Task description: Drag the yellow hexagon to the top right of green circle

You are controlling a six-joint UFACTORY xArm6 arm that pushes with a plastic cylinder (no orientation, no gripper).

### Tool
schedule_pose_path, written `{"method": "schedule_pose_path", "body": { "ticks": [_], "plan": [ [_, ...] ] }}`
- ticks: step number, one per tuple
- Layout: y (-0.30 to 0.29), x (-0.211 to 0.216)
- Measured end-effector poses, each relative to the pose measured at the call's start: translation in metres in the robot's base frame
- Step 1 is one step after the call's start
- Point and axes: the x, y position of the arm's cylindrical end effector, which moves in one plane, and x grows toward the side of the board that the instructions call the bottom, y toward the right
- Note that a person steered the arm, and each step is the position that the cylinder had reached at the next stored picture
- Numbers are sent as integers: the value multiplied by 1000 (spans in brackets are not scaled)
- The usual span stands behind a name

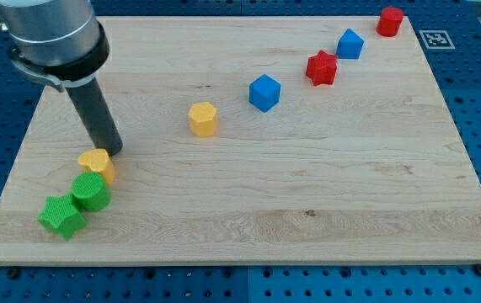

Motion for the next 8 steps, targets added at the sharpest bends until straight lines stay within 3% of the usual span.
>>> {"method": "schedule_pose_path", "body": {
  "ticks": [1,2,3,4,5,8],
  "plan": [
    [-1,-2],
    [6,-47],
    [58,-83],
    [133,-89],
    [169,-80],
    [103,-30]
  ]
}}
